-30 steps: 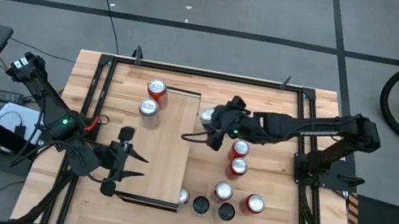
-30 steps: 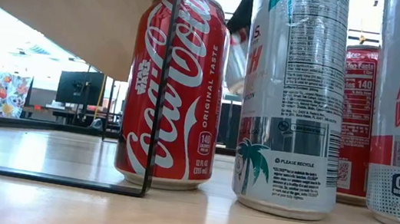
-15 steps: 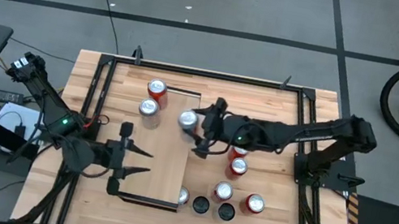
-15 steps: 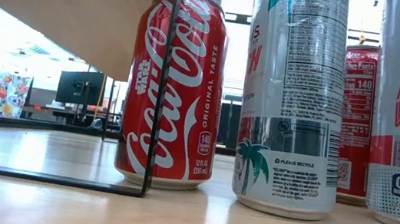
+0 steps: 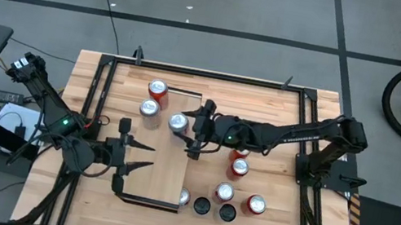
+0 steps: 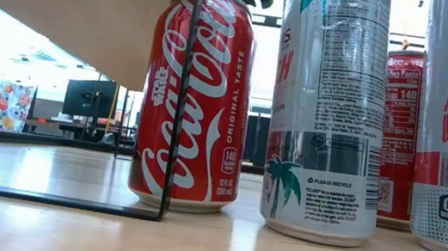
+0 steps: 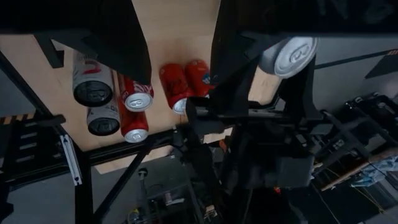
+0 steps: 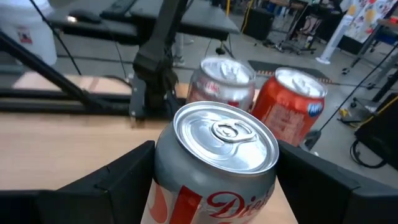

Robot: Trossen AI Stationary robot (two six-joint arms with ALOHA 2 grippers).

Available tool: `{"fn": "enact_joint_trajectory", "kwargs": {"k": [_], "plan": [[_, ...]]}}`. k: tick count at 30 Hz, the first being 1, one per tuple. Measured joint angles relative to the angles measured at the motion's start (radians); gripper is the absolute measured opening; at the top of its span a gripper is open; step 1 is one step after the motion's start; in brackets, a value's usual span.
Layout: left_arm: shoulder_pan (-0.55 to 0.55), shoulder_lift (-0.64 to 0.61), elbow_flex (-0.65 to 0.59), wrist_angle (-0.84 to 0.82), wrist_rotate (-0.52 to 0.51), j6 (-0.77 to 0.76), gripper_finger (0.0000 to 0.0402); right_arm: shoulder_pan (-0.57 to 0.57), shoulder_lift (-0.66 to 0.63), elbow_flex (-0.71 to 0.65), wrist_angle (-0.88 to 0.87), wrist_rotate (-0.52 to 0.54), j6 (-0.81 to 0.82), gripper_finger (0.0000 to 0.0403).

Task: Place canned beverage on shelf
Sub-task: Put the silver soda can on the shelf aligned with the other silver soda can

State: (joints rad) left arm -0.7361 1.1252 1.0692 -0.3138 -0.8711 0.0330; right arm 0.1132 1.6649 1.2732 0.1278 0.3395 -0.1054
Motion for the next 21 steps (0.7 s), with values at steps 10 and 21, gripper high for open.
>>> {"fn": "enact_joint_trajectory", "kwargs": {"k": [10,21], "plan": [[0.000,0.000,0.000,0.003,0.000,0.005,0.0176,-0.018,0.037,0.002,0.020,-0.025,-0.031,0.0342],[0.044,0.000,0.000,0.002,0.001,-0.017,0.0176,-0.017,0.004,0.001,0.083,-0.019,-0.087,0.0398]]}}
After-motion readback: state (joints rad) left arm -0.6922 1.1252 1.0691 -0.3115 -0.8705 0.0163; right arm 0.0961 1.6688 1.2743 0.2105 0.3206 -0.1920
